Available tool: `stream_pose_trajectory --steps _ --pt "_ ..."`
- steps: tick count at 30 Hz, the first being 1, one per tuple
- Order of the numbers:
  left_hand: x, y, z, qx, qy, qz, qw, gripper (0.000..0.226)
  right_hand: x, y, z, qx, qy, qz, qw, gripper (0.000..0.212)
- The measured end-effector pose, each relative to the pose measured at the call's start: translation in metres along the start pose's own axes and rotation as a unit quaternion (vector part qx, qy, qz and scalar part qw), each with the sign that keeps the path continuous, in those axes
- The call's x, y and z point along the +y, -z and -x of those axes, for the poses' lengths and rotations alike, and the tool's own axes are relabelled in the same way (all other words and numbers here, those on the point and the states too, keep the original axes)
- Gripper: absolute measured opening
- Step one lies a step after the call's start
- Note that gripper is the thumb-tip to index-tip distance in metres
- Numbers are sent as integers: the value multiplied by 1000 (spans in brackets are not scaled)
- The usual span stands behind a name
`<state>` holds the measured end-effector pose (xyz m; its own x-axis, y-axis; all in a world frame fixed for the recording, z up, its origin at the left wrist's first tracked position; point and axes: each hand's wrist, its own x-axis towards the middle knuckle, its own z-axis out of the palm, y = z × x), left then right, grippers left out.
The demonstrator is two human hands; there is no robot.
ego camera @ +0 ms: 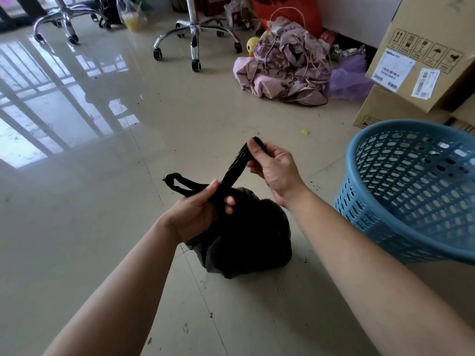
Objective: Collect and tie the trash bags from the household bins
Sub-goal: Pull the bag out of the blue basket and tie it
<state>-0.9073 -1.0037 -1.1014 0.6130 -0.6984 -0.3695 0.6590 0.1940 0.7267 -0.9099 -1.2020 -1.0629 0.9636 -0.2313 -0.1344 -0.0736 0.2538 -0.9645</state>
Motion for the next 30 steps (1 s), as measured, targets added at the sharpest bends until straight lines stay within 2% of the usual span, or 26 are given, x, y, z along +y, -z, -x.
stream_pose_trajectory --steps 4,9,11,14,17,20,22,25,27,30 --pt "7 0 -2 21 -52 72 996 38 -8 13 6 -20 -52 -144 988 15" --pt "12 2 -6 101 -48 99 989 43 -3 26 13 -71 -131 -169 974 20" --pt "15 4 -5 129 -44 78 988 45 10 31 17 -65 -160 -131 976 24" --pt "14 3 -4 132 -65 7 989 35 30 34 23 -62 -207 -65 974 25" --pt "9 2 -4 143 -93 -63 983 46 37 32 22 -61 -231 42 970 22" --pt "12 9 -3 150 -89 -119 978 49 32 34 14 -15 -152 290 945 26" --pt "19 12 -1 130 -77 -145 978 47 27 37 9 13 -59 357 932 18" --pt "29 11 0 74 -50 -170 981 45 16 37 8 -52 3 343 938 34" --pt "33 6 -1 46 -35 -210 976 46 11 33 9 -126 -14 349 928 43" --pt "33 -2 -4 22 -24 -258 966 46 16 28 12 -234 -92 328 911 42"
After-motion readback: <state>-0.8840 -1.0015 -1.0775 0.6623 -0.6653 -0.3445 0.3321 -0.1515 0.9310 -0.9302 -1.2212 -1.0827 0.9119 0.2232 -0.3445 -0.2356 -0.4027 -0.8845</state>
